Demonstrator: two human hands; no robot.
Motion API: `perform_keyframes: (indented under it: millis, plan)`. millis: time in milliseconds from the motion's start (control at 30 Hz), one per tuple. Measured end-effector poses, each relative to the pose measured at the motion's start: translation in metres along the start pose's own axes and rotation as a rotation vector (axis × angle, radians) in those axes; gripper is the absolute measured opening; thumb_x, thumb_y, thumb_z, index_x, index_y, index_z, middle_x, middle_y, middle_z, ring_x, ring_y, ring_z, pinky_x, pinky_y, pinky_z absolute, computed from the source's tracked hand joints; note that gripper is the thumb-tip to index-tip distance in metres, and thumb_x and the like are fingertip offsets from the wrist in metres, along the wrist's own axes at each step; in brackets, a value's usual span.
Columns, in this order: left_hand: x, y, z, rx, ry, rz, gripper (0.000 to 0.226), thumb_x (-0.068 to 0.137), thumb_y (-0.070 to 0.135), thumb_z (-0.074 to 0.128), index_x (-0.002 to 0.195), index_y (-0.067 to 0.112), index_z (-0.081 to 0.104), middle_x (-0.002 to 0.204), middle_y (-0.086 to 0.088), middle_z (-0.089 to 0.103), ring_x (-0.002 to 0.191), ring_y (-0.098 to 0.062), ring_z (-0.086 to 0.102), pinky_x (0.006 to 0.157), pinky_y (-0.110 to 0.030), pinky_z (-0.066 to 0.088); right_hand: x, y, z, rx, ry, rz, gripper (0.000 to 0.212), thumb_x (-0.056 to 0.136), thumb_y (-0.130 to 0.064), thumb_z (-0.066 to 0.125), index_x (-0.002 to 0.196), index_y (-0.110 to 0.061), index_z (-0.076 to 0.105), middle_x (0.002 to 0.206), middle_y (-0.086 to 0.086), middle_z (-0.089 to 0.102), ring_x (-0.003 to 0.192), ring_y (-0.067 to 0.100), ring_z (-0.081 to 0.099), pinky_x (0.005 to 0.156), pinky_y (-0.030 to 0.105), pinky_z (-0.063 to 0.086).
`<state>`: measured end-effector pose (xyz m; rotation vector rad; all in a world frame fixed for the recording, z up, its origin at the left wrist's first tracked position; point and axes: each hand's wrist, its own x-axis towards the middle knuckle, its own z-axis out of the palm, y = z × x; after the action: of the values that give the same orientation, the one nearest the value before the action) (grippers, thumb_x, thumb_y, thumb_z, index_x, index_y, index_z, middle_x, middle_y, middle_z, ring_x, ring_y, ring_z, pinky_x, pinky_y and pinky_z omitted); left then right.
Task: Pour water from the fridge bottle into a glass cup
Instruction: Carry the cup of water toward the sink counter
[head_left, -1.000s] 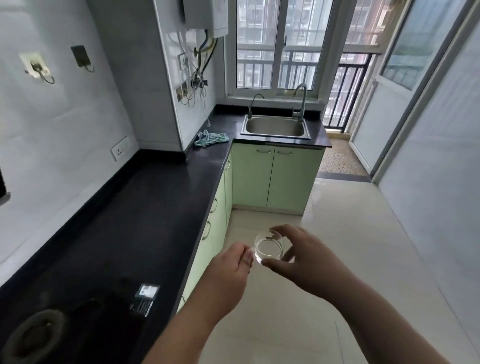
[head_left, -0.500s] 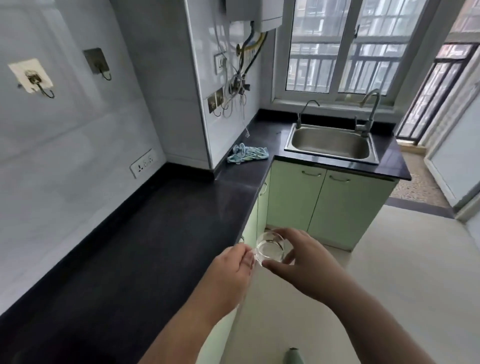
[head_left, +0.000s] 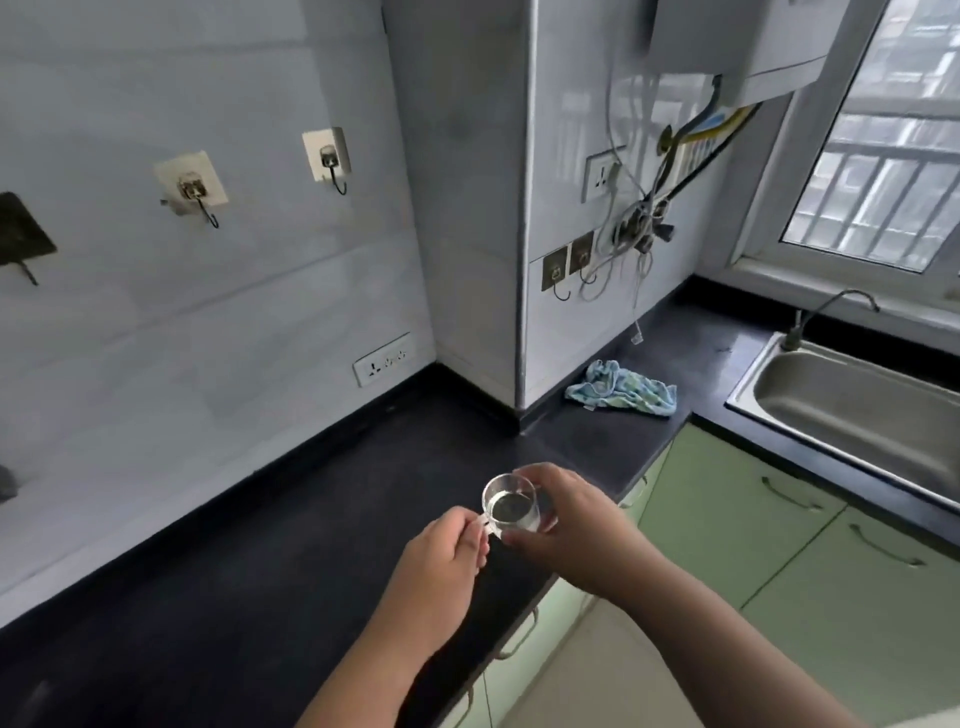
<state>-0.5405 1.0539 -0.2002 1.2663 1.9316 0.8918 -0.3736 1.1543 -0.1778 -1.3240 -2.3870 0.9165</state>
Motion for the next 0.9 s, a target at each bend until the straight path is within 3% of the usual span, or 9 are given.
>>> perform_keyframes:
  millis: [167,367,533,700,833,900]
  plan:
    - [0.073,-0.014,0.002,-0.016,0.061,-0.059,0.030,0.108,0.037,0.042,0.090,0.028,0.064,0.093,0.002,0.069,0.089,-0.015,0.068,0.084,-0.044,0.060,0.086,0.019,0.009,0.034,-0.040,-0.028,0.068,0.082,-0.054,0.077,0.142,-0.039,0.049,0.140,-0.016,0.048,0.110,0.002,0.061,0.095,0.023,0.052]
    - [0.150,-0.018,0.008,-0.045,0.132,-0.098,0.029,0.108,0.035,0.044,0.088,0.029,0.063,0.090,0.003,0.070,0.087,-0.014,0.069,0.084,-0.044,0.060,0.162,0.038,0.009,0.048,-0.054,-0.028,0.071,0.085,-0.051,0.076,0.147,-0.037,0.044,0.143,-0.015,0.049,0.115,0.005,0.060,0.096,0.022,0.049]
    - [0.194,-0.013,0.011,-0.046,0.161,-0.124,0.030,0.108,0.034,0.042,0.087,0.028,0.063,0.091,0.001,0.070,0.087,-0.016,0.070,0.084,-0.046,0.061,0.207,0.049,0.004,0.120,-0.055,-0.014,0.066,0.084,-0.050,0.076,0.140,-0.035,0.045,0.135,-0.019,0.058,0.103,0.001,0.065,0.093,0.030,0.056]
    - [0.231,-0.024,0.013,0.007,0.178,-0.173,0.029,0.108,0.034,0.042,0.090,0.031,0.064,0.092,0.004,0.071,0.088,-0.013,0.071,0.086,-0.044,0.062,0.245,0.062,0.006,0.199,-0.133,0.004,0.060,0.087,-0.048,0.074,0.139,-0.034,0.050,0.136,-0.016,0.050,0.100,0.001,0.066,0.093,0.028,0.056]
    - [0.256,-0.039,0.021,0.071,0.194,-0.227,0.024,0.109,0.035,0.043,0.096,0.034,0.063,0.093,0.009,0.072,0.086,-0.008,0.070,0.083,-0.040,0.062,0.280,0.076,0.027,0.239,-0.220,0.017,0.064,0.083,-0.053,0.075,0.140,-0.036,0.052,0.136,-0.016,0.056,0.104,0.000,0.066,0.091,0.030,0.059]
    - [0.267,-0.047,0.025,0.086,0.215,-0.267,0.021,0.109,0.034,0.044,0.099,0.035,0.063,0.092,0.009,0.072,0.085,-0.009,0.070,0.082,-0.040,0.062,0.293,0.081,0.038,0.257,-0.271,0.038,0.067,0.082,-0.054,0.077,0.141,-0.036,0.052,0.135,-0.017,0.059,0.106,0.000,0.065,0.084,0.025,0.057]
